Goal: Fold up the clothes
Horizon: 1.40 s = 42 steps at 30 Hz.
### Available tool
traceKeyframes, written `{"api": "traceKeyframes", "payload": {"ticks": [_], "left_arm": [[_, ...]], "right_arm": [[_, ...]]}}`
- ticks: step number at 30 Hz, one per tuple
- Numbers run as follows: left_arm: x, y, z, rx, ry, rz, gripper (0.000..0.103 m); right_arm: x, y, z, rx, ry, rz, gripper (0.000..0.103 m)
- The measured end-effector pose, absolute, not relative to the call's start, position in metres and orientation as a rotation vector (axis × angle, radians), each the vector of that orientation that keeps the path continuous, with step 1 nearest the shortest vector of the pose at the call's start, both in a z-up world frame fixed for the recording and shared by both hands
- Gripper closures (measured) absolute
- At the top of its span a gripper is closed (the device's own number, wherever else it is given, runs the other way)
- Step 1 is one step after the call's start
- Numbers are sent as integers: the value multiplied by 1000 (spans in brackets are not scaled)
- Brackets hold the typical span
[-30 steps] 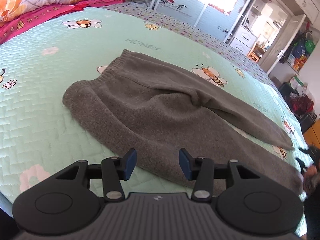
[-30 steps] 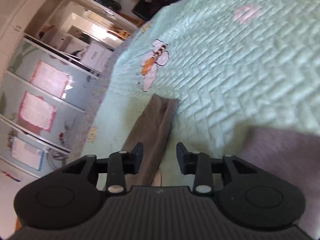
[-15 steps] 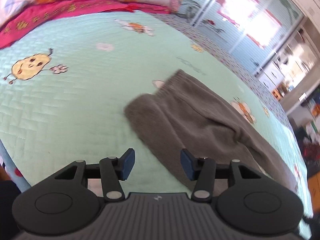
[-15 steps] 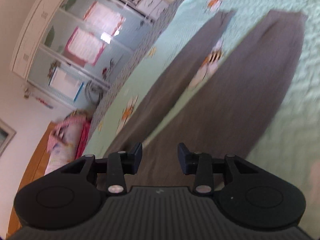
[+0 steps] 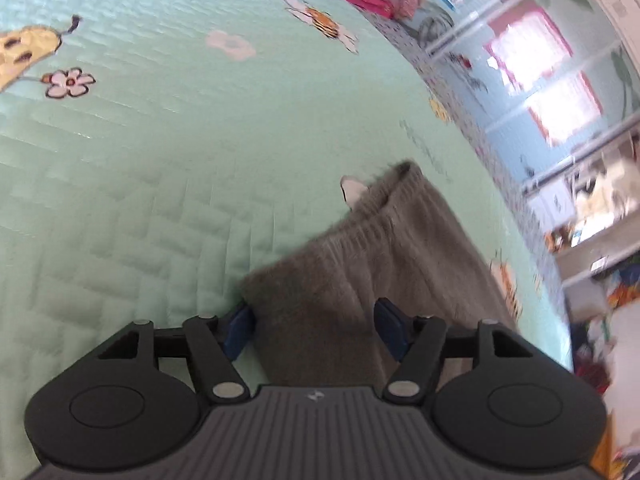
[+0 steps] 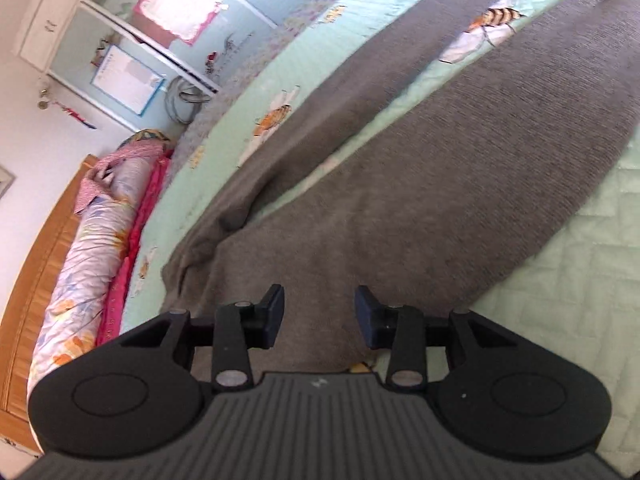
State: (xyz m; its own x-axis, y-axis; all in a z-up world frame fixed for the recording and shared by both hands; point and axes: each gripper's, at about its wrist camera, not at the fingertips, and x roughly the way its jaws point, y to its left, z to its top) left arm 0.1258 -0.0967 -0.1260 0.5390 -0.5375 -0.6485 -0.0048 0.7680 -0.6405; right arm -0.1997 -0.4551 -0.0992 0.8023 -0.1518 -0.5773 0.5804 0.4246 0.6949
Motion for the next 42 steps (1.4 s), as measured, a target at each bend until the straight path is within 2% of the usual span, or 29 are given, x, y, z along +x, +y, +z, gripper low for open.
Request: {"api": "traceKeyframes", "payload": {"ticks": [1, 2, 5, 9, 10, 11, 13, 15, 18, 23, 28, 33, 42], "left_arm": [[128, -97, -127, -653, 957, -342, 71], [129, -96, -128, -669, 953, -341, 95], [126, -93, -125, -695, 922, -343, 97], [91, -84, -88, -619, 819, -358, 96], [86, -86, -82, -589, 815, -354, 94], [89, -89, -83, -543, 843, -344, 83], [102, -97, -90, -438, 916, -322, 77], [110, -88, -103, -449, 973, -300, 74], [101, -71, -99, -515, 941, -308, 67], [84, -77, -59, -401, 801, -333, 68], [98, -59, -27, -423, 717, -324, 68], [153, -100, -25, -397, 796, -481, 67], [254, -183, -87, -438, 1057, -604, 68]], "right_arm": [[-201, -456, -100, 1042, 473, -487, 61], [-202, -456, -100, 1044, 474, -491, 61], [-207, -455, -101, 1051, 476, -504, 61], [-210, -454, -101, 1063, 472, -502, 61], [-211, -453, -100, 1061, 468, -496, 61], [-211, -452, -99, 1060, 465, -489, 61], [-212, -450, -99, 1064, 461, -476, 61], [-212, -448, -97, 1066, 459, -464, 61], [-217, -443, -90, 1049, 443, -448, 61], [-220, -444, -96, 1045, 460, -455, 58], [-217, -443, -103, 1061, 469, -438, 57], [-211, -439, -114, 1077, 478, -399, 57], [-210, -439, -131, 1090, 512, -359, 57]]}}
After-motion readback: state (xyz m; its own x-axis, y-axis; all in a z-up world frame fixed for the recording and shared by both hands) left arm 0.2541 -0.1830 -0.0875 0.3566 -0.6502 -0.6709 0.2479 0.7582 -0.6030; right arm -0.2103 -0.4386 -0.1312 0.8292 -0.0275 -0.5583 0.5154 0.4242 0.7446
